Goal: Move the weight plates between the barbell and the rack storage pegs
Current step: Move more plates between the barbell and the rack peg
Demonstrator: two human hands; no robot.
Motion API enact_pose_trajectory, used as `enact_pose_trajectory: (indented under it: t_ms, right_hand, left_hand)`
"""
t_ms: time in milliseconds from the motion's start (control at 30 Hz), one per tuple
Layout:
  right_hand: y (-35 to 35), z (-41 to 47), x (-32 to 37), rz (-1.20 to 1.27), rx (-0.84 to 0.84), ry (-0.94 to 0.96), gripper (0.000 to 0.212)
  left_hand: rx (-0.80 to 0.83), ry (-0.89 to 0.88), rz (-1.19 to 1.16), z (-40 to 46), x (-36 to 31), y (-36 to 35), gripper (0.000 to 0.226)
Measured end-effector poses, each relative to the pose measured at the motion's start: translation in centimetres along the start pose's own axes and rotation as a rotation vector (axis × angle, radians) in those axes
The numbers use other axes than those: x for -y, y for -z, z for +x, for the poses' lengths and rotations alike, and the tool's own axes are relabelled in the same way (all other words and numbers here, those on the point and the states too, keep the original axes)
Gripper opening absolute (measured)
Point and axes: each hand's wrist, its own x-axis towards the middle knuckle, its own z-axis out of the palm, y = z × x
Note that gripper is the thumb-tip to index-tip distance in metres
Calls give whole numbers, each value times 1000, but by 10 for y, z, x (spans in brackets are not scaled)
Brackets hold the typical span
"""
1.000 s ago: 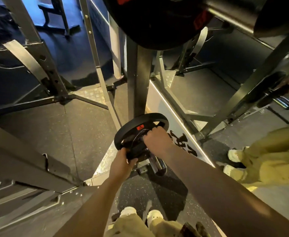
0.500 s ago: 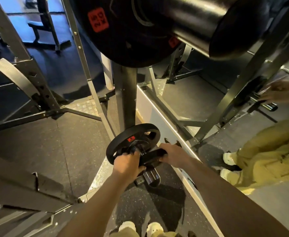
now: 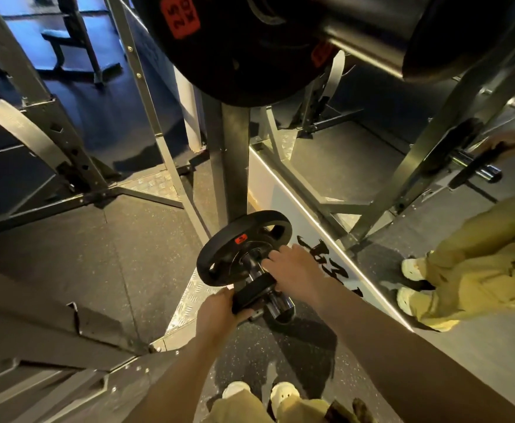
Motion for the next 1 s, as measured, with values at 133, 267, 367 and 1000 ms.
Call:
enact_pose_trajectory:
  t_ms: [133, 267, 367, 1000]
  right_hand:
    - [-8, -8, -18, 232, -9, -52, 28]
    - [-21, -25, -41, 497, 165, -322, 23]
    - [-36, -30, -41, 546, 192, -439, 27]
    - [-8, -41, 12, 258, 74, -261, 21]
  left_hand:
    - [0, -16, 58, -1, 0, 1, 43]
    - [-78, -260, 206, 9, -24, 16, 45]
    - [-82, -303, 211, 12, -38, 17, 48]
    - [111, -168, -274, -22, 12, -12, 33]
